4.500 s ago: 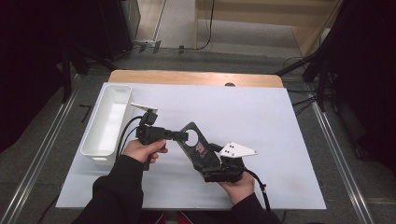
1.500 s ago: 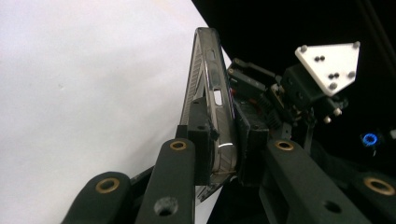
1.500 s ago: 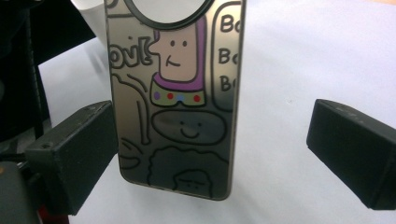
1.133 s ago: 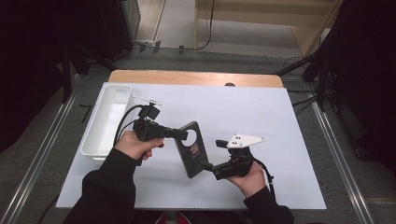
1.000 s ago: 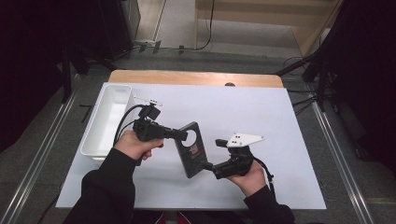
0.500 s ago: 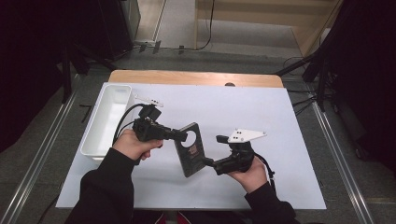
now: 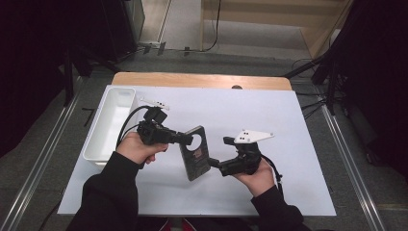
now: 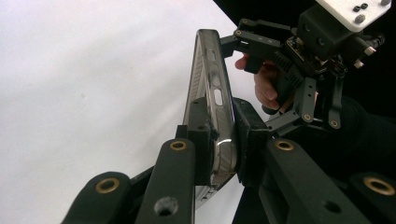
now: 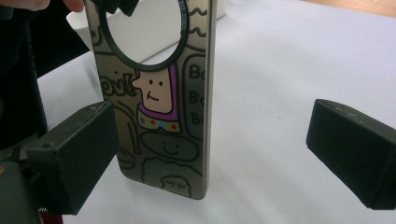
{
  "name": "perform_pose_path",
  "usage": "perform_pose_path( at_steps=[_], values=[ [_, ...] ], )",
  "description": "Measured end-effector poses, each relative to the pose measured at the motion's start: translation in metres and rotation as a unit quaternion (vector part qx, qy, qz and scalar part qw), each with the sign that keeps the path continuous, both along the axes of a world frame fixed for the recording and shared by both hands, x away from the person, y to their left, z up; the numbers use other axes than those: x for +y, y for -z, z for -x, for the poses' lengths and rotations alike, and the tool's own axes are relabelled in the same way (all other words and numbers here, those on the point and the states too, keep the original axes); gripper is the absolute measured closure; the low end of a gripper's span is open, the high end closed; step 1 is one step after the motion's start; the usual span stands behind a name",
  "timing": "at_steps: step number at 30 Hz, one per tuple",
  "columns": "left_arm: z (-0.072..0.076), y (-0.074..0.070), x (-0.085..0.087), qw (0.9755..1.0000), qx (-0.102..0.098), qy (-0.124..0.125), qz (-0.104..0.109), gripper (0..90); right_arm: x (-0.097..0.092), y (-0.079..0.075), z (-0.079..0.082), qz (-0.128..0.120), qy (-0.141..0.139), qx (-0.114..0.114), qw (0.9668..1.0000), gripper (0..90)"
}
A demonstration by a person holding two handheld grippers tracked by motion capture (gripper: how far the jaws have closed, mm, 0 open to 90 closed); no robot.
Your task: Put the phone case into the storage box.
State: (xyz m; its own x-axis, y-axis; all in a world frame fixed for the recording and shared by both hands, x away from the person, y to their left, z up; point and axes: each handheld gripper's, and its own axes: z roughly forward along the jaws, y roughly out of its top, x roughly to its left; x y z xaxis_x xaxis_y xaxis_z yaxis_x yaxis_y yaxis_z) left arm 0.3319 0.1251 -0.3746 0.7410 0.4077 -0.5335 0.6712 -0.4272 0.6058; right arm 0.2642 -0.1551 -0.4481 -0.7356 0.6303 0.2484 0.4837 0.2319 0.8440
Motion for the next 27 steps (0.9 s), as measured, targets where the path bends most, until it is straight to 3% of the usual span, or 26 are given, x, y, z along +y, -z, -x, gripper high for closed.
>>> perform_pose_path(
  at_steps=[6, 9, 23, 27],
  values=[
    [-0.003, -0.002, -0.003, 1.0000, -0.007, 0.004, -0.004, 78.9, 0.003, -0.003, -0.005, 0.004, 0.015, -0.001, 0.9999, 1.7],
    [-0.004, -0.002, -0.005, 0.9999, -0.008, 0.006, -0.006, 78.9, 0.004, -0.005, -0.008, 0.004, 0.027, -0.002, 0.9996, 11.8],
    [-0.005, 0.000, -0.008, 0.9998, -0.016, 0.006, -0.012, 78.9, 0.010, -0.019, -0.015, -0.001, 0.038, -0.013, 0.9992, 13.0],
    [-0.004, -0.001, -0.008, 0.9998, -0.017, 0.006, -0.010, 78.9, 0.010, -0.021, -0.017, -0.005, 0.043, -0.015, 0.9989, 18.0]
  ],
)
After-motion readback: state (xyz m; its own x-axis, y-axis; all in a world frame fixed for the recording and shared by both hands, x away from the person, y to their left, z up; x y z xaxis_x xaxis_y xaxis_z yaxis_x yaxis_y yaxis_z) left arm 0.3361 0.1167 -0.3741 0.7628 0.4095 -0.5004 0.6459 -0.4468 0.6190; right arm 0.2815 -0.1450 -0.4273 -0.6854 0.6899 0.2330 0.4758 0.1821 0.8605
